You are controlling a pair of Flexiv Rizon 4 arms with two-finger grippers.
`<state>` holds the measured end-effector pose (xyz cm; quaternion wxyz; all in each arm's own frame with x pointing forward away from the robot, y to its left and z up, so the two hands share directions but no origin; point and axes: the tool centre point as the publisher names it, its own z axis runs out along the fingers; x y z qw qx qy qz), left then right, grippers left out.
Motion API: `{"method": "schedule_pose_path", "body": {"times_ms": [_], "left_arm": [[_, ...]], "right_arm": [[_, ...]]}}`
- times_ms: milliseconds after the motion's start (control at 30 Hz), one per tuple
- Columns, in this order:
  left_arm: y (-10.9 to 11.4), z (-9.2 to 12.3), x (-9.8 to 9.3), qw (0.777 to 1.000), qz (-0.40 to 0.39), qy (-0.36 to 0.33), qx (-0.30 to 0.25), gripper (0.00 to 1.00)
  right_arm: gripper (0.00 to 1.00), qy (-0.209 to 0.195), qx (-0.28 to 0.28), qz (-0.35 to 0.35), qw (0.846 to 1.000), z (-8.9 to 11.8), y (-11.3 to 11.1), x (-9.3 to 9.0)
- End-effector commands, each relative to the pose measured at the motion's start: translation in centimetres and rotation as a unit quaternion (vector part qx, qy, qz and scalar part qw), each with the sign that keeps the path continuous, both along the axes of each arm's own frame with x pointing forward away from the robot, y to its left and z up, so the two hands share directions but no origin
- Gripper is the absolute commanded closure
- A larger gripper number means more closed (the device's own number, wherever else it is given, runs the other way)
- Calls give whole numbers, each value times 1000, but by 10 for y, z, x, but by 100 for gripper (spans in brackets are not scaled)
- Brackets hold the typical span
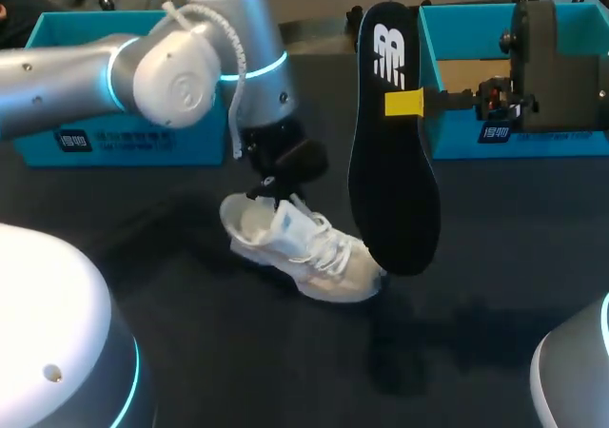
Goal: Take the shoe out of the shoebox, open the shoe tongue, remove and reinsert the insole, then place the shoe into the shoebox
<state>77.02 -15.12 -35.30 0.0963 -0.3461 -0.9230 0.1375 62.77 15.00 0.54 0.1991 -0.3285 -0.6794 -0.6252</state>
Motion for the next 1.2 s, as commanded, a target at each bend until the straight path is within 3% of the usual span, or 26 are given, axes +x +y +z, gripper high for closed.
{"method": "schedule_pose_path", "body": {"times_ms": [33,500,567,700,800,933,1200], "left_arm": [[-3,17,-6,997,-63,-34,-1,100],[-3,17,-6,997,-63,-34,-1,100],[-6,16,-10,995,-84,-38,31,100],[-7,20,-4,990,-137,-6,33,100],[-9,22,3,978,-200,30,43,100],[-15,25,10,945,-311,60,84,100],[-26,31,13,882,-454,53,114,100]], "right_arm": [[100,1,0,-1,1000,-1,2,0],[100,1,0,-1,1000,-1,2,0],[100,1,0,-1,1000,-1,2,0],[100,1,0,-1,1000,-1,2,0],[100,1,0,-1,1000,-1,2,0],[100,1,0,-1,1000,-1,2,0],[100,1,0,-1,1000,-1,2,0]]}}
